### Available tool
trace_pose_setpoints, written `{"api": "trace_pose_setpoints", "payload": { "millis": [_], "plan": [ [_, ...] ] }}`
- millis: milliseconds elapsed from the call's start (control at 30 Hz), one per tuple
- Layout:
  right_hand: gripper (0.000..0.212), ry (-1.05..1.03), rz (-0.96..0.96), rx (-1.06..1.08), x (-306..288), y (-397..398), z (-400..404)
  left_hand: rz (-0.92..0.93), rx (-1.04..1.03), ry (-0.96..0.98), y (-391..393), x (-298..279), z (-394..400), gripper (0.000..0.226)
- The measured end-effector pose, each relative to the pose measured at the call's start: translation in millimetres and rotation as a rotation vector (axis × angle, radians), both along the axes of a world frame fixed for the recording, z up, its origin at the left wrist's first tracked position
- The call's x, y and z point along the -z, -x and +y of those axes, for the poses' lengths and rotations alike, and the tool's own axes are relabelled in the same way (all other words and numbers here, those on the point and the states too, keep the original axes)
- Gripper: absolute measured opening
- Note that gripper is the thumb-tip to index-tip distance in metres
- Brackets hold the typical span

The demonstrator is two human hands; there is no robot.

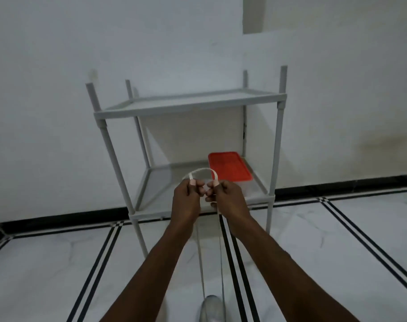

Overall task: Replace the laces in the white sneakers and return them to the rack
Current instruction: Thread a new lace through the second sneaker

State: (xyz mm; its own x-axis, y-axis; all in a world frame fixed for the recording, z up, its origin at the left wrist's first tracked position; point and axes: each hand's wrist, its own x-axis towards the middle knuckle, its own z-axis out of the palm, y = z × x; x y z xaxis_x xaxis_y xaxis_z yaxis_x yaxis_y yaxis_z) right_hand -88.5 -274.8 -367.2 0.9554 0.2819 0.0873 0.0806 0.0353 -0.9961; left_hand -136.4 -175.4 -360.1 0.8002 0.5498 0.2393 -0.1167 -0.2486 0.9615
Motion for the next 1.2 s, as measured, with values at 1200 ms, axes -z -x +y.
{"api": "trace_pose_setpoints", "payload": {
  "millis": [1200],
  "plan": [
    [0.014, -0.080, -0.239, 0.086, -133, -4, -2, -0.350, 0.031, 0.127, -14, -108, 3, 0.014]
  ]
}}
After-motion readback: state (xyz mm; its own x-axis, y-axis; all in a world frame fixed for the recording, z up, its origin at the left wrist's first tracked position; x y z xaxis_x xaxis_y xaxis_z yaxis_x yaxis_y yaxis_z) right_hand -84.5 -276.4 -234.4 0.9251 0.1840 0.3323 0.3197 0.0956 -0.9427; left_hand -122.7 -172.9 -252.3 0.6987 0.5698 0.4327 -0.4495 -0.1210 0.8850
